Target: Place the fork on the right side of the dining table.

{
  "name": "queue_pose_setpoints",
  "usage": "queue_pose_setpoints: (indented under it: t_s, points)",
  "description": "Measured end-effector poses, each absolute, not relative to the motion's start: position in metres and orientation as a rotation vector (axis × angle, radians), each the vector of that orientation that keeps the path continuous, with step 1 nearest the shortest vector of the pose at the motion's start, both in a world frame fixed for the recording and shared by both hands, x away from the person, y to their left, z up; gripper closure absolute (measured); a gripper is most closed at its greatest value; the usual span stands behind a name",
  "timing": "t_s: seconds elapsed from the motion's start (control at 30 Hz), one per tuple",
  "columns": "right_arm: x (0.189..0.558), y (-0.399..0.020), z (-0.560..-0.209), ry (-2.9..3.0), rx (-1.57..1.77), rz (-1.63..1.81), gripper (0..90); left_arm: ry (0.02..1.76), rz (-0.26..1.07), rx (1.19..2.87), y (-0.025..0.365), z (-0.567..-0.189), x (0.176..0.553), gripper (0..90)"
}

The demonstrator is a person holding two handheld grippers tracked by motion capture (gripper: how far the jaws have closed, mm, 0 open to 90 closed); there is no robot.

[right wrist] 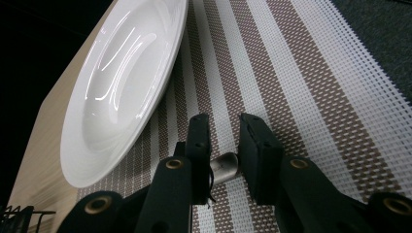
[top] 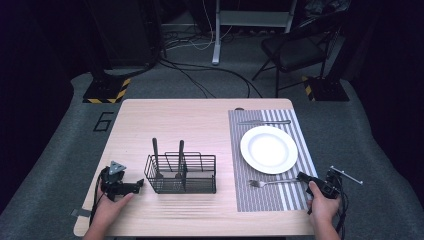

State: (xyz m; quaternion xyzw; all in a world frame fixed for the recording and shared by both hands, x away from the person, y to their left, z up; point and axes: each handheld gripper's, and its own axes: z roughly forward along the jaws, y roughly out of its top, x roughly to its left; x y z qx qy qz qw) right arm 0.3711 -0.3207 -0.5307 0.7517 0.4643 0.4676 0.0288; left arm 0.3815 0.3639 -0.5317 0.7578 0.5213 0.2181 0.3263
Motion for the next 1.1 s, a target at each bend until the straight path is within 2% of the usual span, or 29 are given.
queue_pose_setpoints:
  t_s: [0.2, 0.5, 1.1]
  points:
    - [0.37, -0.321, -0.529, 1.444, 2.281, 1.416, 72.5, 1.365, 0.572, 1.986, 0.364, -0.532, 0.382, 0.1]
    - [0.365, -0.321, -0.517, 1.484, 2.174, 1.417, 65.4, 1.366, 0.571, 1.986, 0.364, -0.532, 0.382, 0.1]
    - [0.364, -0.291, -0.485, 1.69, 1.938, 1.366, 60.0, 1.366, 0.572, 1.985, 0.364, -0.532, 0.382, 0.1]
